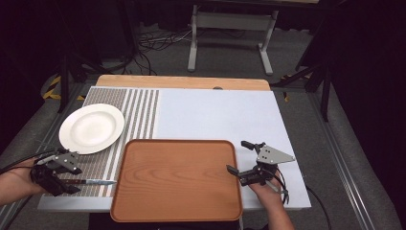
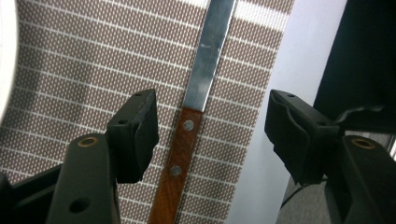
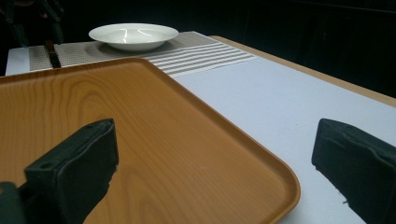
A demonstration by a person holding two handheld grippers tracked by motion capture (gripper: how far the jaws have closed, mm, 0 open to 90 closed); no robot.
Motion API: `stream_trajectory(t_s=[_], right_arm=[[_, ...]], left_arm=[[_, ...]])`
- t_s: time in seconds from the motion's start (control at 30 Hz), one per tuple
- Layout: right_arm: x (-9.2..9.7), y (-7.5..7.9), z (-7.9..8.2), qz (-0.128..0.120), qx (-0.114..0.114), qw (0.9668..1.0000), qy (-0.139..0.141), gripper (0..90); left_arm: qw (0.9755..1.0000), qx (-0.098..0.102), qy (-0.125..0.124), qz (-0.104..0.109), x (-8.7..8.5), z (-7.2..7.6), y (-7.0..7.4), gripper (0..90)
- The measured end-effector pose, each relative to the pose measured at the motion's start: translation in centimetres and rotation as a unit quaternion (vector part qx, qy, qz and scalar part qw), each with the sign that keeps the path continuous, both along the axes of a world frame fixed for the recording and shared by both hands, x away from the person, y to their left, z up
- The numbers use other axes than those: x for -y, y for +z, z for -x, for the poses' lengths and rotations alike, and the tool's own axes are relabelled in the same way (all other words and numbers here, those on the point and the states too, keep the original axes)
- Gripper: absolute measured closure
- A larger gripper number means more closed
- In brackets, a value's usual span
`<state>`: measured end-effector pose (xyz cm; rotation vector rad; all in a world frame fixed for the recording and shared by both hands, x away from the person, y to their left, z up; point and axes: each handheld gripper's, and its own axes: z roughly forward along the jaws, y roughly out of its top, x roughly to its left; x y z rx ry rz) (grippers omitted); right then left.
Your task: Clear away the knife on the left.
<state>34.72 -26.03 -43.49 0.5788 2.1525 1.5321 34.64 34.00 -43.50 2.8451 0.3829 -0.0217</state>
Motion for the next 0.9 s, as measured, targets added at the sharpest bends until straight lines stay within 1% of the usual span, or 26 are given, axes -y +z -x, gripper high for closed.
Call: stream_trajectory(t_s=[0.03, 0.07, 0.2, 0.27, 0.37, 0.5, 0.53, 0.57, 0.67, 0.7, 0.73, 0.8, 0.87, 0.9], right_arm=[[0.0, 0.0, 0.0, 0.000, 0.000, 1.0000, 0.000, 1.1], [0.0, 0.0, 0.0, 0.000, 0.000, 1.0000, 0.000, 1.1], [0.0, 0.0, 0.0, 0.001, 0.000, 1.0000, 0.001, 1.1], [0.0, 0.0, 0.0, 0.001, 0.000, 1.0000, 0.002, 1.1], [0.0, 0.0, 0.0, 0.002, -0.002, 1.0000, 0.002, 1.1], [-0.1, -0.1, 0.0, 0.007, 0.001, 1.0000, 0.002, 1.5], [-0.1, -0.1, 0.0, 0.008, 0.001, 1.0000, 0.003, 1.5], [-0.1, -0.1, 0.0, 0.008, 0.000, 1.0000, 0.003, 1.6], [-0.2, -0.1, 0.0, 0.010, 0.001, 0.9999, 0.003, 1.7], [-0.2, -0.1, 0.0, 0.011, 0.000, 0.9999, 0.003, 1.7], [-0.2, -0.1, 0.0, 0.011, 0.001, 0.9999, 0.004, 1.7], [-0.2, -0.1, 0.0, 0.012, 0.000, 0.9999, 0.003, 1.8], [-0.2, -0.1, 0.0, 0.013, 0.000, 0.9999, 0.004, 1.9], [-0.2, -0.1, 0.0, 0.014, -0.001, 0.9999, 0.004, 1.9]], left_arm=[[1.0000, 0.001, -0.006, -0.006, 0.1, -0.1, -0.1, 37.9], [0.9998, 0.001, -0.006, -0.017, 0.1, -0.1, -0.1, 39.4], [0.9990, 0.004, -0.022, -0.040, 0.5, -0.2, -0.2, 44.3], [0.9978, 0.007, -0.033, -0.057, 0.7, -0.2, -0.2, 46.8], [0.9962, 0.011, -0.043, -0.075, 0.8, -0.3, -0.3, 49.6], [0.9941, 0.013, -0.053, -0.094, 1.0, -0.5, -0.5, 53.8], [0.9933, 0.014, -0.058, -0.099, 1.1, -0.5, -0.5, 55.8], [0.9920, 0.014, -0.065, -0.107, 1.2, -0.5, -0.6, 57.1], [0.9895, 0.016, -0.078, -0.120, 1.4, -0.5, -0.7, 61.7], [0.9890, 0.016, -0.079, -0.123, 1.4, -0.5, -0.8, 63.5], [0.9872, 0.020, -0.083, -0.134, 1.5, -0.5, -0.9, 64.9], [0.9846, 0.023, -0.092, -0.147, 1.6, -0.5, -1.1, 69.0], [0.9838, 0.020, -0.098, -0.148, 1.6, -0.5, -1.0, 72.7], [0.9827, 0.024, -0.105, -0.150, 1.6, -0.6, -1.0, 74.9]])
